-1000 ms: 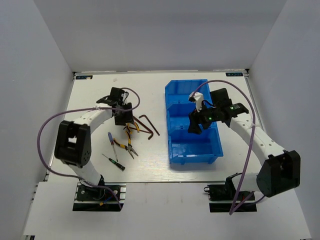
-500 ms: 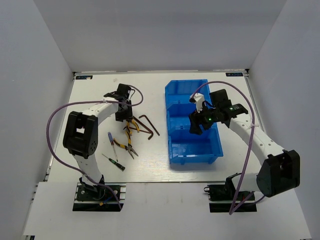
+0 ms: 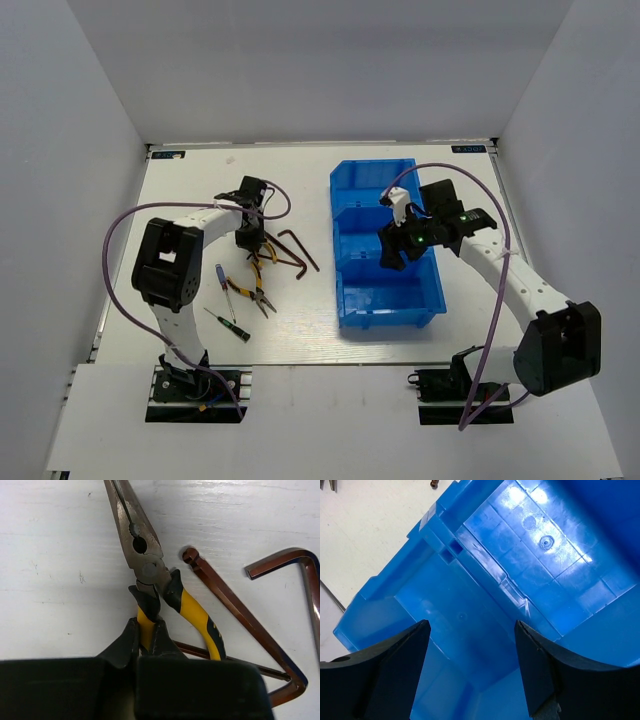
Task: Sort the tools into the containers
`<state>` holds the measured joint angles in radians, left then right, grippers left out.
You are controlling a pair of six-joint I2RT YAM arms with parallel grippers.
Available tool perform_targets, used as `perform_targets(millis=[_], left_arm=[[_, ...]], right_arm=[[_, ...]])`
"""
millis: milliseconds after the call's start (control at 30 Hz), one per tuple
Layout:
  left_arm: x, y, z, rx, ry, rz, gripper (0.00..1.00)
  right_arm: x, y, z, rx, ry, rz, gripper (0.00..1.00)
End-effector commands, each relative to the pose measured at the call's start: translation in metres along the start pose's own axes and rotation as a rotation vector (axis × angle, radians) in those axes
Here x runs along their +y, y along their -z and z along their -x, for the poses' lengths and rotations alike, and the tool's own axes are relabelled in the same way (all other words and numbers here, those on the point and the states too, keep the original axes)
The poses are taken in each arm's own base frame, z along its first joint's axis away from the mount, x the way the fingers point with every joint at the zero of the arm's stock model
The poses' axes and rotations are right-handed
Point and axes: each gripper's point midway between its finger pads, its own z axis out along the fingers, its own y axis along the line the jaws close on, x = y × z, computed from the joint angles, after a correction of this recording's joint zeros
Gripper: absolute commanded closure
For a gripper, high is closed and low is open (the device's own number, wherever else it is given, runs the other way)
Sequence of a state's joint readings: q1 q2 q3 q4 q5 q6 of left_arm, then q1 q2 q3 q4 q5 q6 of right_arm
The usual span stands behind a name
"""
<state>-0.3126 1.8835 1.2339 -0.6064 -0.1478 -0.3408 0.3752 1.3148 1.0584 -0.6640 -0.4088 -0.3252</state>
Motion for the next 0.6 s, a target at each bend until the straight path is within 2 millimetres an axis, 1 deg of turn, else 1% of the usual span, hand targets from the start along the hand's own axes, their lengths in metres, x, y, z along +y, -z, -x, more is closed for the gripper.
perform_targets(millis=[0,33,67,100,133,167,200,233,267,300,333,367,400,433,467,500,533,567], left_arm=[[-0.008,0.026,0.026,-0.094,-0.007,-0.046,1.00],[-0.007,0.026,0.026,-0.095,-0.022,-0.045,1.00],[-0.019,0.038,0.031,-0.119,-0.042,-0.095,1.00],[-0.033,0.065,0.050,-0.207,-0.056,-0.167,1.00],[-0.043,0.080,0.060,-0.263,-0.105,-0.233,1.00],[-0.072,0.102,0.064,-0.302,-0.164,-0.393,1.00],[-0.089,0.119,0.069,-0.348,-0.214,-0.482,1.00],[-0.123,0.153,0.076,-0.418,-0.321,-0.668,1.00],[-0.137,0.168,0.080,-0.449,-0.364,-0.742,1.00],[-0.152,0.176,0.079,-0.453,-0.408,-0.812,1.00],[-0.172,0.185,0.074,-0.447,-0.464,-0.892,1.00],[-0.194,0.192,0.073,-0.429,-0.518,-0.999,1.00],[-0.207,0.194,0.071,-0.418,-0.549,-1.042,1.00],[-0.220,0.203,0.075,-0.430,-0.575,-1.076,1.00],[-0.238,0.205,0.064,-0.413,-0.611,-1.120,1.00],[-0.249,0.196,0.060,-0.393,-0.621,-1.127,1.00],[-0.257,0.194,0.058,-0.398,-0.634,-1.130,1.00],[-0.272,0.198,0.054,-0.427,-0.663,-1.146,1.00]], right_arm=[[0.002,0.014,0.004,-0.017,0.029,-0.022,0.26],[0.001,0.015,0.005,-0.020,0.031,-0.023,0.26],[0.002,0.016,0.004,-0.016,0.036,-0.022,0.26],[0.002,0.017,0.005,-0.017,0.048,-0.022,0.34],[0.001,0.018,0.007,-0.021,0.053,-0.028,0.50],[-0.001,0.019,0.006,-0.017,0.058,-0.036,0.72],[-0.003,0.019,0.007,-0.019,0.063,-0.044,1.00],[-0.009,0.020,0.008,-0.016,0.061,-0.075,1.00],[-0.011,0.021,0.010,-0.018,0.062,-0.088,1.00],[-0.015,0.020,0.013,-0.021,0.059,-0.103,1.00],[-0.021,0.021,0.017,-0.031,0.050,-0.124,1.00],[-0.030,0.023,0.017,-0.025,0.033,-0.169,1.00],[-0.034,0.025,0.022,-0.038,0.033,-0.186,1.00],[-0.040,0.028,0.024,-0.041,0.021,-0.215,1.00],[-0.047,0.031,0.024,-0.040,0.008,-0.250,1.00],[-0.053,0.035,0.025,-0.045,0.002,-0.284,1.00],[-0.060,0.038,0.026,-0.058,-0.010,-0.308,1.00],[-0.063,0.043,0.028,-0.068,-0.014,-0.337,1.00]])
